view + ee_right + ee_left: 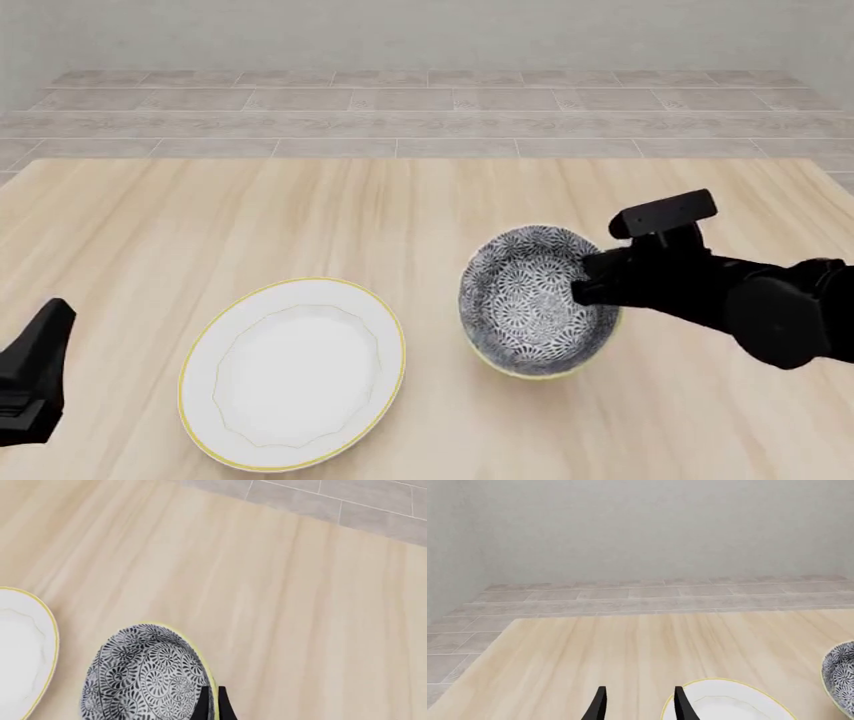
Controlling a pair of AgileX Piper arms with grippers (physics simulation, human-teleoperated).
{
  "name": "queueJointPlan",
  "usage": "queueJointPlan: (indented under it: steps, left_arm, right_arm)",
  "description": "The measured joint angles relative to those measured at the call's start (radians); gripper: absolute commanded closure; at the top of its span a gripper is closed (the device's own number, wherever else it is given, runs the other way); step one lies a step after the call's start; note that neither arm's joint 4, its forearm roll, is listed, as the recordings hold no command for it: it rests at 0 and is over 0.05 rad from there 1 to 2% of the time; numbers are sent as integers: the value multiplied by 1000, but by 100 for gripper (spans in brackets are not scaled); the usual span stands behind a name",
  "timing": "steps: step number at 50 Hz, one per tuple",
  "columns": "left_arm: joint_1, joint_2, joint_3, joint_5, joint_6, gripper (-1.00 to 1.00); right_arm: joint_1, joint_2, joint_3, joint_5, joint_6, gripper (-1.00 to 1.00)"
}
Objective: Put the bowl on the plate.
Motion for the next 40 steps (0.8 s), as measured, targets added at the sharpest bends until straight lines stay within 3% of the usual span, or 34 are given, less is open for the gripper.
queueJointPlan:
  steps: [20,40]
  left_arm:
    - [1,-2,0,4,1,-100]
    - [3,-8,0,5,0,-100]
  right_arm:
    - [37,-31,-113,158,92,100]
    - [138,-19,-205,267,224,100]
